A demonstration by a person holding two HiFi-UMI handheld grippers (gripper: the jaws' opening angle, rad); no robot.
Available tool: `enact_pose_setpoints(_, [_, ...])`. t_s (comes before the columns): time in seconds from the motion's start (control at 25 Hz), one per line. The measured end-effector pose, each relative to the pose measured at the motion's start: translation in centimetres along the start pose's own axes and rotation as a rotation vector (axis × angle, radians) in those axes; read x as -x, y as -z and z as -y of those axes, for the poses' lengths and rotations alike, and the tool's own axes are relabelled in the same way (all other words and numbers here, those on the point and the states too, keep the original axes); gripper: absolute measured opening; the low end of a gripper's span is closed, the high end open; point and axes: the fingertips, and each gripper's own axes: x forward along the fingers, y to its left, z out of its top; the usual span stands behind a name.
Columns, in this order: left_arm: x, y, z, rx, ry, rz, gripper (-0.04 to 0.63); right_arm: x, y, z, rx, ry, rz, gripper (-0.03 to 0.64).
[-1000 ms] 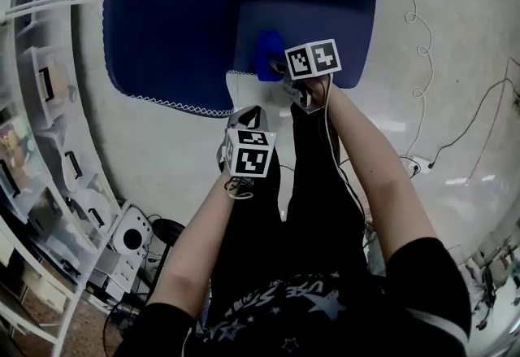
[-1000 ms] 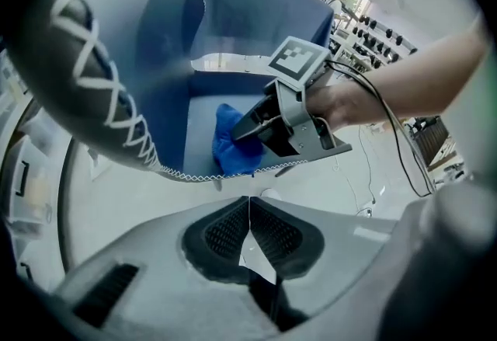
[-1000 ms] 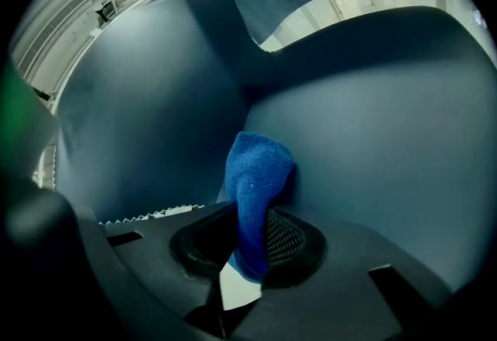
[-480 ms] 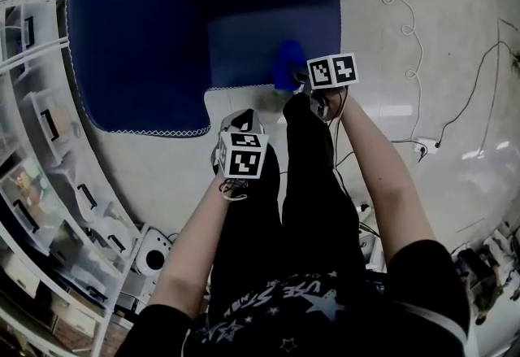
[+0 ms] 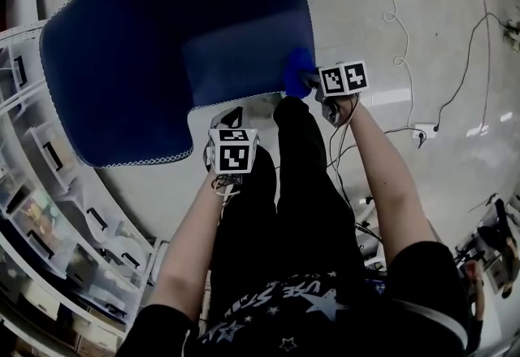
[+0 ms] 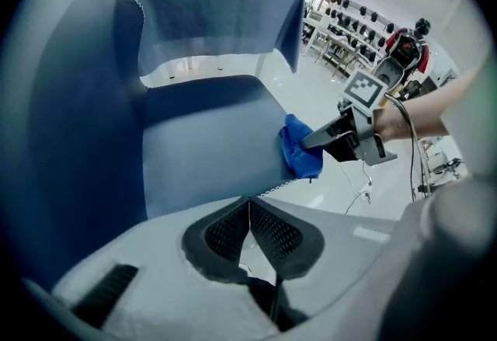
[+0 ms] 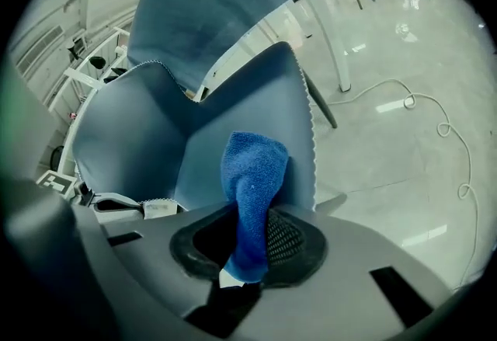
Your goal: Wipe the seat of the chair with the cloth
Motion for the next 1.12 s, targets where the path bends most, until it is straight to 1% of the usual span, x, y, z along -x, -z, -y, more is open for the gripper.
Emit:
enact_pose_setpoints(0.2, [-0.4,-1.3,0.1,0.025,-0.017,-0.001,0.02,1.8,0.0,2.1,0.01,0.032,-0.004,0.074])
enact_pose_setpoints(0.28, [-0.2,-2.2,0.4,0.027,-0.021,0.01,0.02,2.4,-0.1,2.2,0.006,0.025,-0.005,0.072])
enact_pose_setpoints(0.48, [0.9,-4.0,1.1,0.03,-0.01,0.045,0.021,3.9,-0.9,1.4,-0.029,-0.006,0.016,0.07])
enact_pose_setpoints(0.68, [3.1,-6.7,1.1,0.054,-0.035,0.101,0.021,6.9,-3.6,-0.2,-0.031,-0.013,0.08,0.07])
enact_pose_setpoints(0.8, [5.8,-8.6,1.9,0.049,-0.014,0.17,0.02,9.5,-5.0,-2.5,-0.069,-0.039,0.154,0.069])
enact_pose_setpoints(0.88, [8.0,-9.5,2.1,0.034,-0.007,0.211,0.021,11.2,-6.1,-4.6,-0.074,-0.049,0.215,0.069])
enact_pose_setpoints(1.0, [10.9,-10.0,1.7,0.021,-0.01,0.244,0.02,13.5,-7.1,-7.9,-0.047,-0.043,0.291,0.069])
enact_pose_setpoints(1.12, [13.8,-10.8,1.0,0.025,-0.011,0.292,0.02,15.7,-7.8,-11.9,-0.015,-0.072,0.353,0.069])
